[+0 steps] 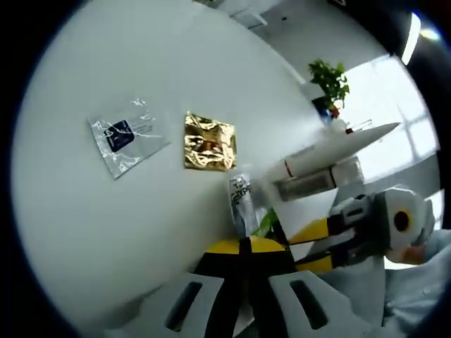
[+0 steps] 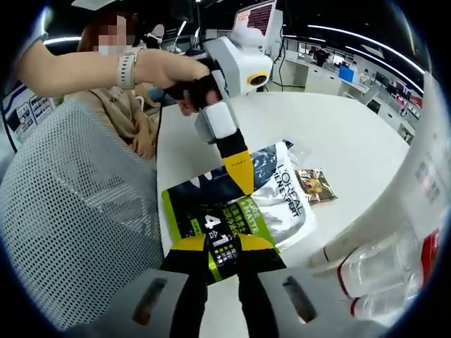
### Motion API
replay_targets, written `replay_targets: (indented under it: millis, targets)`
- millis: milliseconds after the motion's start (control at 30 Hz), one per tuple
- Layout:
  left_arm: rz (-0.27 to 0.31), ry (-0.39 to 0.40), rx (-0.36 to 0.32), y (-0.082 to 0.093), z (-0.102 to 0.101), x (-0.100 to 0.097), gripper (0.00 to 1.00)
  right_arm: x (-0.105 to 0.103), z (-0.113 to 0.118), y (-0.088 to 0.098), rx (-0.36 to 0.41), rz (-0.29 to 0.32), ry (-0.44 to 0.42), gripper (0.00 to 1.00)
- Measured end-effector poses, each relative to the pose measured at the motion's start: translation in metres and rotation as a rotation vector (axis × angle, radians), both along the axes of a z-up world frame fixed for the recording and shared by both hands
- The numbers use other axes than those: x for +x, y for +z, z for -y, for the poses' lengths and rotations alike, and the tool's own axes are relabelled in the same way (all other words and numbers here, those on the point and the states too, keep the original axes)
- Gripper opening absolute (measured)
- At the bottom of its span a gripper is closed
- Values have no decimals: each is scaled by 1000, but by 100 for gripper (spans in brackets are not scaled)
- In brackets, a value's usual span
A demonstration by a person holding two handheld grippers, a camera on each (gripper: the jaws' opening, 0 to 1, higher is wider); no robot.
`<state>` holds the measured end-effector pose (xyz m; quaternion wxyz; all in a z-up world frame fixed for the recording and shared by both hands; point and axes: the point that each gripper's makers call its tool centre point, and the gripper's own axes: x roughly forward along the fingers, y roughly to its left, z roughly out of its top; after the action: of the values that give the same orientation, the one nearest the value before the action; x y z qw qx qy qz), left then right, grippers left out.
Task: Arrange the skincare products in the storage area until every visible bottle or jar stands upright without overlapping.
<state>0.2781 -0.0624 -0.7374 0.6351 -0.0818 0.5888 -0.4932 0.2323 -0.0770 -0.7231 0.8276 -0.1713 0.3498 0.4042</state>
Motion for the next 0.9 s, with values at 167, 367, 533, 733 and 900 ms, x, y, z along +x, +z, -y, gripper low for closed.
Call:
replay_targets:
  millis: [167,367,533,733,900]
  targets:
    - [-18,-16,42,-9,-5,-5,0,-1,-1,-1,4,-10,4,15]
    - [-78,23,48,-14,-4,0,0,-1,-3,2,18,-10,9,15]
    - [-99,50,51,-15,2,10,0,1,-3,2,15,-6,7,15]
    - [-108,64,42,-15,9,19,0,5,4,1,-15,22,-11,17]
    - [-129,72,31,-16,15,24,0,7,6,-2,-27,26,-19,19]
